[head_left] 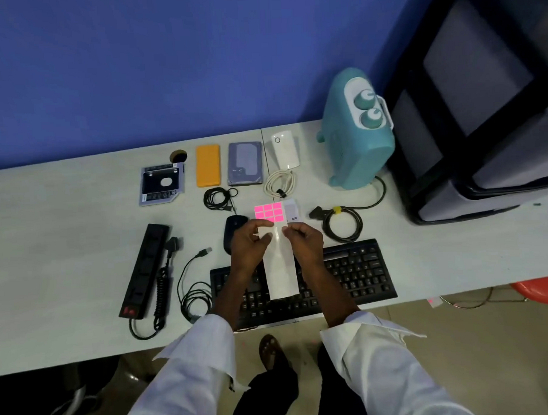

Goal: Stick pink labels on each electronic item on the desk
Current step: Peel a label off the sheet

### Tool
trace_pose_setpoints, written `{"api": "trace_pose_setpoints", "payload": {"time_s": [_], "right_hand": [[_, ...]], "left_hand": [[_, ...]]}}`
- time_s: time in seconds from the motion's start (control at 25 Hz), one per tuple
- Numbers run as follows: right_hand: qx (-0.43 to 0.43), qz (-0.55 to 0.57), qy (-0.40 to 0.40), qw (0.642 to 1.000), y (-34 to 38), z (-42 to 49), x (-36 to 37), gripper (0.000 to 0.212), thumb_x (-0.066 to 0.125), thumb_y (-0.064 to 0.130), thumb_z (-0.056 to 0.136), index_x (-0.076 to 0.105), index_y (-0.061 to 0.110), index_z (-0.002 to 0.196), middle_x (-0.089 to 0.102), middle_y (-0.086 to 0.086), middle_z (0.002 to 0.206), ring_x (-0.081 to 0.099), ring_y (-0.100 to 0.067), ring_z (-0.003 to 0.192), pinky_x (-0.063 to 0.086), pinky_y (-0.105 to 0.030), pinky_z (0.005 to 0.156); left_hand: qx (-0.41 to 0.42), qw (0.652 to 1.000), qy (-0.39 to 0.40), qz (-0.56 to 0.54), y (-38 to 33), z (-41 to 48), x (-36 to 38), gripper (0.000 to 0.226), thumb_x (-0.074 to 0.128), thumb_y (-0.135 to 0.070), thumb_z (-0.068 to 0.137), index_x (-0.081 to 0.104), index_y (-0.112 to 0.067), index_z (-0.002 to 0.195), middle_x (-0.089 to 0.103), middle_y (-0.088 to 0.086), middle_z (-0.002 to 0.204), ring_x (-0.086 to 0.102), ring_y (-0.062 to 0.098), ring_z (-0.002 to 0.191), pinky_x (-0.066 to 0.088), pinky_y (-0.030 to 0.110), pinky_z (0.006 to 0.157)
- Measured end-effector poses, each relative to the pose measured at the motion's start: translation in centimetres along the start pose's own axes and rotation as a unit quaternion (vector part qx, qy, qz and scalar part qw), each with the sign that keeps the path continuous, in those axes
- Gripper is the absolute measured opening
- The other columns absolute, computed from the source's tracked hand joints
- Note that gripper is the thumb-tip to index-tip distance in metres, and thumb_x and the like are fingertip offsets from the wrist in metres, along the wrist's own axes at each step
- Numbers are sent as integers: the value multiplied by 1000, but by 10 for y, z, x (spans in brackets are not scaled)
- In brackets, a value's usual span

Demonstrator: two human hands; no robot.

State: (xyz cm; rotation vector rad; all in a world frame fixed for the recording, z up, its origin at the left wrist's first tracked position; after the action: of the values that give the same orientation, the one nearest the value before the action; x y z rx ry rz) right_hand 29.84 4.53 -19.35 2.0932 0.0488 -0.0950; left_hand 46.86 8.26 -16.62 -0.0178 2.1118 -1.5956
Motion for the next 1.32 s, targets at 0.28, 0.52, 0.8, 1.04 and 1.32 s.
{"api": "trace_pose_setpoints", "payload": {"time_s": [0.28, 0.52, 0.8, 1.04, 1.32], "right_hand": [[17, -4, -2, 1000, -12, 18, 25, 13, 71, 5, 83, 75, 5, 95, 73, -7, 85, 65, -17, 80, 55, -31, 78], [12, 7, 6, 1000, -17, 21, 33, 15, 67, 2, 86, 75, 4, 99, 72, -8, 88, 65, -14, 81, 53, -19, 77], [-22, -31, 25, 999, -10, 31, 36, 15, 67, 1, 85, 76, 3, 98, 74, -11, 88, 66, -15, 79, 54, -28, 78], [-25, -40, 40, 998, -10, 29, 37, 19, 66, -4, 84, 75, 9, 96, 73, -23, 90, 62, -16, 77, 51, -25, 75], [-94, -246, -47, 963, 11, 18, 22, 23, 73, 23, 79, 65, 19, 101, 68, 1, 96, 62, -13, 81, 53, -31, 74]], "left_hand": [[-9, 999, -21, -32, 17, 18, -7, 26, 73, -5, 85, 71, -22, 105, 71, -4, 112, 66, 18, 98, 56, 34, 83], [-14, 999, -45, 4, 26, 29, -6, 20, 79, -25, 81, 75, -30, 100, 72, -7, 105, 65, 15, 97, 56, 44, 82], [19, 985, -94, 140, 23, 36, -7, 24, 79, -39, 78, 77, -33, 102, 64, -3, 123, 54, 11, 116, 43, 24, 97], [30, 988, -96, 118, 20, 37, -6, 21, 76, -32, 83, 79, -15, 96, 75, 1, 97, 62, 12, 94, 49, 31, 88], [-11, 994, -111, 12, 25, 35, -23, 12, 73, -23, 88, 79, -16, 95, 77, 0, 91, 71, 15, 78, 60, 39, 75]]}}
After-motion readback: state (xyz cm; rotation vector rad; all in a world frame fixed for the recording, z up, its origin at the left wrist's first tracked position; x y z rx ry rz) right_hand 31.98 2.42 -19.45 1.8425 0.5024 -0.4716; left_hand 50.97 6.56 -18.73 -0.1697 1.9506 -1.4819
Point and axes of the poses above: each hand's wrist, its own z-axis towards the middle knuckle, its own x-axis out of the palm, y = z × x, the point moved 9 cm from there along z, towards the middle knuckle
